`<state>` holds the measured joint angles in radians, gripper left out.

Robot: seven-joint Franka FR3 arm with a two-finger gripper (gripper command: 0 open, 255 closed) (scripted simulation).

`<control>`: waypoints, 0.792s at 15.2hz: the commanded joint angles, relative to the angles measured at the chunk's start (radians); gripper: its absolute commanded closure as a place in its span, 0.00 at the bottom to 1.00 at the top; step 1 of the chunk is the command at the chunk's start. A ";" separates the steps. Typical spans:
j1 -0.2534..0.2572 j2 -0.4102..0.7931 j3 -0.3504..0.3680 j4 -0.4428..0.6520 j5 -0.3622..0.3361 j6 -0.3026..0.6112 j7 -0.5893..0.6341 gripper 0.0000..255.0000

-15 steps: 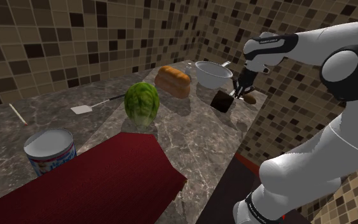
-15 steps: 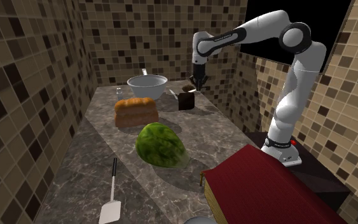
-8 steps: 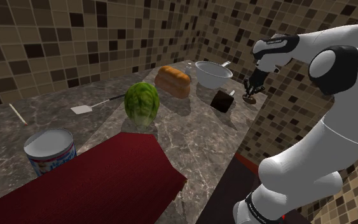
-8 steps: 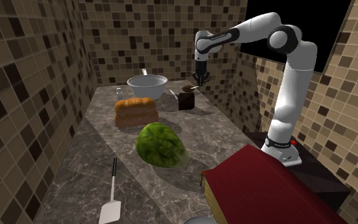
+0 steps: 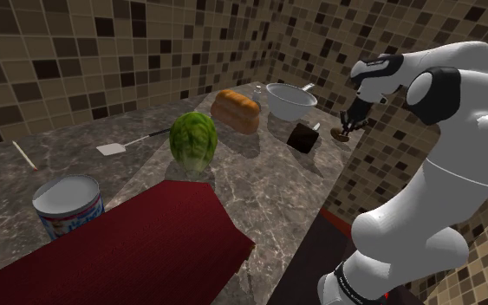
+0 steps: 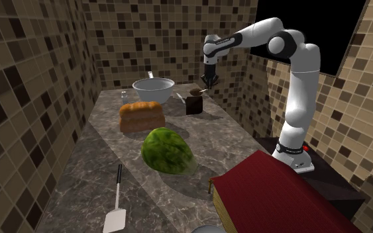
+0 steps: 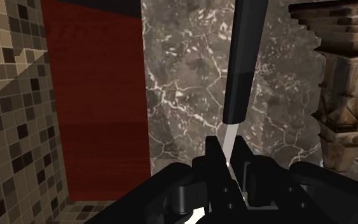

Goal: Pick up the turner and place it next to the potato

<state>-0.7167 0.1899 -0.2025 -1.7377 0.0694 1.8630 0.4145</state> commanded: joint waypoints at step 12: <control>0.000 0.048 0.004 -0.112 0.014 0.159 -0.012 1.00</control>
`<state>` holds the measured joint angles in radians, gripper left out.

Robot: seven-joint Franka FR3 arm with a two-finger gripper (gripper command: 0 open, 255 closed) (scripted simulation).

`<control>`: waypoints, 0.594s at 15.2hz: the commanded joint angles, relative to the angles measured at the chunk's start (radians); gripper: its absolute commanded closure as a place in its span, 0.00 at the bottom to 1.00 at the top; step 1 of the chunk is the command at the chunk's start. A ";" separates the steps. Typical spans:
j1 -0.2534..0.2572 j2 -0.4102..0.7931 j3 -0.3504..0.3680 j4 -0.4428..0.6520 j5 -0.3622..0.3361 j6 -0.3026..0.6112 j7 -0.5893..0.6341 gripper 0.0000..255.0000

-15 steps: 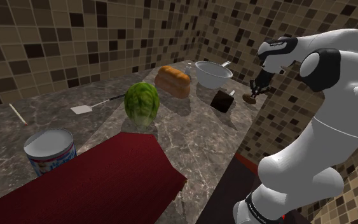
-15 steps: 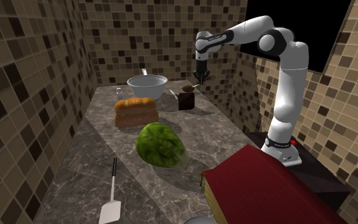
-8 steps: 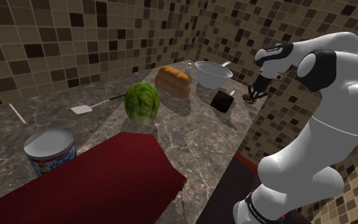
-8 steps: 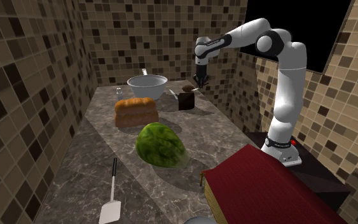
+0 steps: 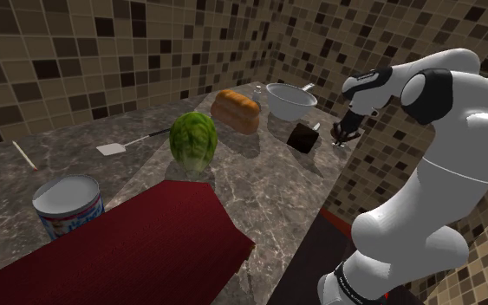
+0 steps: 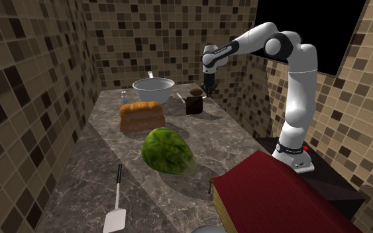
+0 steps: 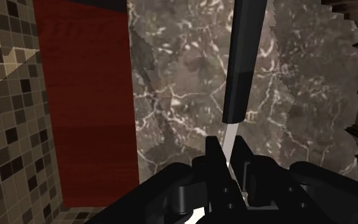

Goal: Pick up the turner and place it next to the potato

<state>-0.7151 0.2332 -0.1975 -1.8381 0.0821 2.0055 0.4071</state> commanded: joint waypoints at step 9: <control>-0.004 0.050 0.003 -0.062 0.015 0.111 -0.015 1.00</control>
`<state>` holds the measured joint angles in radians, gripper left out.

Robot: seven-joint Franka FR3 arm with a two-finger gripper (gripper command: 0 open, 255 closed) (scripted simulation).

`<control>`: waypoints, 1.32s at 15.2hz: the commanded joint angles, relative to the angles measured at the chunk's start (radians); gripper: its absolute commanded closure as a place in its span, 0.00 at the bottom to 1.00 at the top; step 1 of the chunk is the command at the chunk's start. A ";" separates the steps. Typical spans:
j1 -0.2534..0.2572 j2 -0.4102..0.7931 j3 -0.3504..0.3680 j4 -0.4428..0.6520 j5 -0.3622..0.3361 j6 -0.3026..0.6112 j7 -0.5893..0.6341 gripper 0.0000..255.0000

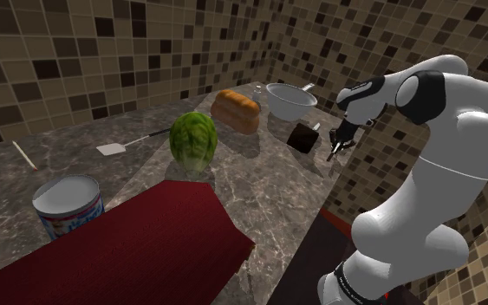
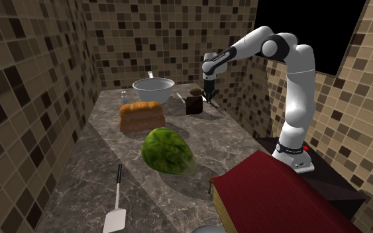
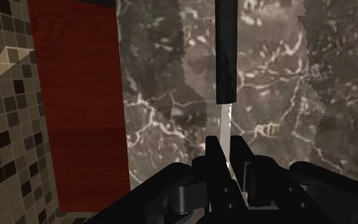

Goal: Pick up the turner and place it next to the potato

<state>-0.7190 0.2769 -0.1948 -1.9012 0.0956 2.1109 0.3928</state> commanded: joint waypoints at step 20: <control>0.000 -0.037 -0.005 0.074 -0.012 -0.110 0.008 0.00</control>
<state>-0.7194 0.2395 -0.1996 -1.8284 0.0834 2.0027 0.4007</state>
